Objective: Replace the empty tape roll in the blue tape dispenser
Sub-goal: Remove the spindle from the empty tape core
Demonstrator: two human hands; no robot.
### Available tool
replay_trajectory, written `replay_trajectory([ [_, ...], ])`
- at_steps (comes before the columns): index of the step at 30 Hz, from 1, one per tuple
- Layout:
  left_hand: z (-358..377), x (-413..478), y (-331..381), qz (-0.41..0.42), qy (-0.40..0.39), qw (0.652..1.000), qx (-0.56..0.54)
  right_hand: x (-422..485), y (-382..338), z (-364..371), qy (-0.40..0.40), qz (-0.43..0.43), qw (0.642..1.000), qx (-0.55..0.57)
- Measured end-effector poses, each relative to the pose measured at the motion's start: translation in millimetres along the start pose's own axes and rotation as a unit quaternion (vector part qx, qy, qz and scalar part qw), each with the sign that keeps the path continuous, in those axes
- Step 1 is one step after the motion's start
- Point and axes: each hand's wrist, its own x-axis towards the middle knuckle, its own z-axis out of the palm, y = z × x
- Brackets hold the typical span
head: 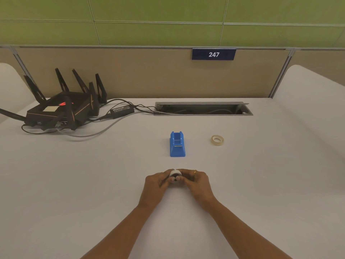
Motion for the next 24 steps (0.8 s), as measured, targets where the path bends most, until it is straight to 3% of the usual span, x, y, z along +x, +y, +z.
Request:
replay_trajectory([
  [8, -1.4, -0.4, 3.5, 0.006, 0.073, 0.997, 0.001, 0.4, -4.5, 4.4, 0.007, 0.014, 1.000, 0.024],
  [13, 1.3, -4.5, 7.1, 0.047, 0.025, 0.998, 0.036, -0.5, -5.7, 9.2, 0.013, 0.018, 0.999, 0.029],
  [19, -2.2, -1.8, 5.4, -0.068, -0.010, 0.993, -0.092, 0.1, -2.7, 3.9, 0.031, 0.006, 0.999, 0.038],
  [24, -4.0, 1.4, 1.1, -0.122, -0.013, 0.978, -0.170, -1.0, -2.6, 0.2, -0.020, 0.002, 0.998, 0.060],
])
